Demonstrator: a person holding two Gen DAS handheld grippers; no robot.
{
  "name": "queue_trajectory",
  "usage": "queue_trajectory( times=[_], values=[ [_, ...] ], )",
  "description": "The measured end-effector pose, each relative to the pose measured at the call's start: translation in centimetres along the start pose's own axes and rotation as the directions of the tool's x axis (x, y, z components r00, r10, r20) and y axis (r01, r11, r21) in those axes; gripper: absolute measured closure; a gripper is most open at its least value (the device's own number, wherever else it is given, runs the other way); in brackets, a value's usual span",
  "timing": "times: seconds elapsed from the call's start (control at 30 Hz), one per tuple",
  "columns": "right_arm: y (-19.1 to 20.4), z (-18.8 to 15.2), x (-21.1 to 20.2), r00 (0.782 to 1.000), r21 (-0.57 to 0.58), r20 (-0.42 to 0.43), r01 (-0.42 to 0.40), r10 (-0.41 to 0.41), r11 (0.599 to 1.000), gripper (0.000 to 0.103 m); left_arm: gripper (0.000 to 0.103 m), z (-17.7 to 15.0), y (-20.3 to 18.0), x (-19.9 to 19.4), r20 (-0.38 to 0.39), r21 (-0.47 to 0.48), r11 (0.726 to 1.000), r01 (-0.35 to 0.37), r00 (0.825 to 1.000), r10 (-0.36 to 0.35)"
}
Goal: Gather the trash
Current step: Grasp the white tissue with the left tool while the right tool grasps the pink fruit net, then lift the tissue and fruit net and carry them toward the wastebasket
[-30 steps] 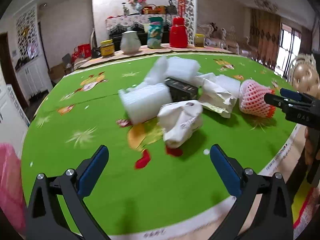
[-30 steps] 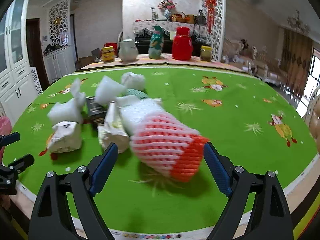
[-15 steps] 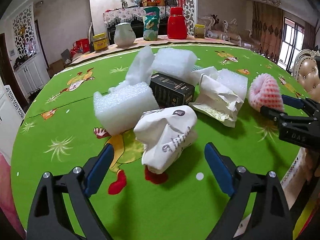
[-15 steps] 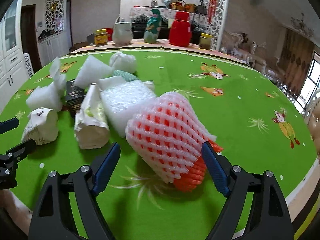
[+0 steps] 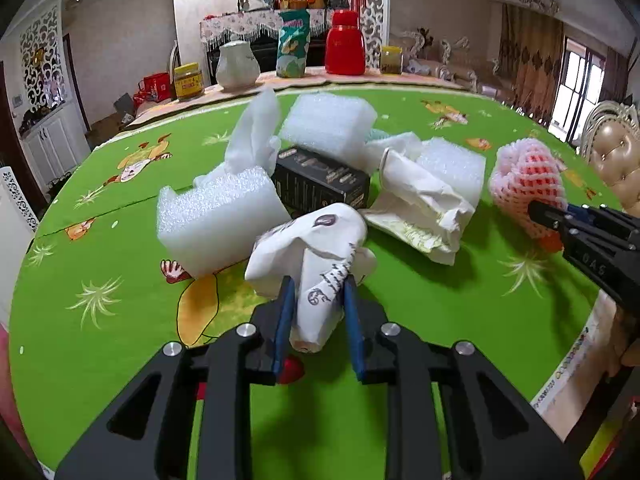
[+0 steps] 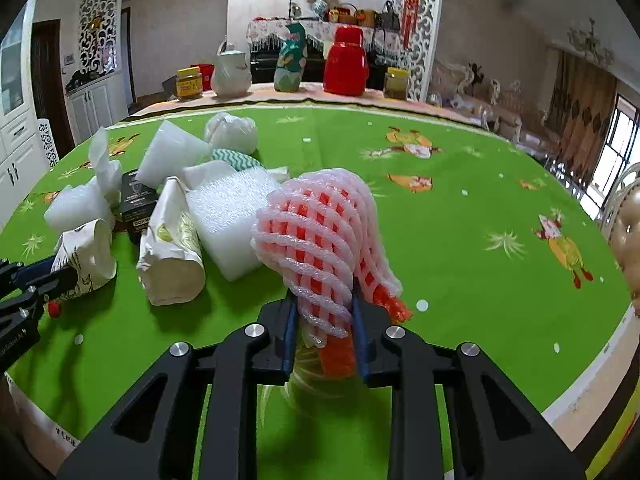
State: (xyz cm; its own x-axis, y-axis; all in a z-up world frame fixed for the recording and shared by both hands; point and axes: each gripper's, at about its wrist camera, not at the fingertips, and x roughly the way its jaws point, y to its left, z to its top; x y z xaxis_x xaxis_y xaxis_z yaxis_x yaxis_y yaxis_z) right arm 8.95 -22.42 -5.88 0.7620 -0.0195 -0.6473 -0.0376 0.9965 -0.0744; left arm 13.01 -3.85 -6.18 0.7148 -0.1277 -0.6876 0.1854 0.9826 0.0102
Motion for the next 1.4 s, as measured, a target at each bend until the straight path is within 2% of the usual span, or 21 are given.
queue_trajectory(
  times=[0.27, 0.6, 0.83, 1.07, 1.4],
  values=[
    [0.1, 0.0, -0.9, 0.999, -0.008, 0.044, 0.015, -0.014, 1.0, 0.079, 0.081, -0.6, 0.2, -2.3, 0.096, -0.001, 1.0, -0.01, 0.995, 0.01],
    [-0.1, 0.0, -1.0, 0.998, 0.005, 0.054, 0.013, -0.014, 1.0, 0.079, 0.081, -1.5, 1.4, -4.5, 0.142, -0.021, 0.999, -0.03, 0.989, 0.033],
    [-0.9, -0.4, -2.4, 0.995, 0.065, 0.086, -0.052, 0.047, 0.996, 0.079, 0.081, -2.7, 2.4, -7.1, 0.201, -0.022, 0.998, -0.063, 0.977, 0.066],
    [1.2, -0.6, -5.7, 0.985, 0.021, 0.136, -0.108, 0.105, 0.994, 0.079, 0.081, -3.9, 2.8, -9.2, 0.244, -0.026, 0.996, -0.088, 0.965, 0.091],
    [3.8, -2.1, -9.2, 0.972, -0.004, 0.154, -0.18, 0.178, 0.984, 0.079, 0.081, -5.5, 2.8, -11.1, 0.265, -0.015, 0.996, -0.09, 0.96, 0.09]
  ],
)
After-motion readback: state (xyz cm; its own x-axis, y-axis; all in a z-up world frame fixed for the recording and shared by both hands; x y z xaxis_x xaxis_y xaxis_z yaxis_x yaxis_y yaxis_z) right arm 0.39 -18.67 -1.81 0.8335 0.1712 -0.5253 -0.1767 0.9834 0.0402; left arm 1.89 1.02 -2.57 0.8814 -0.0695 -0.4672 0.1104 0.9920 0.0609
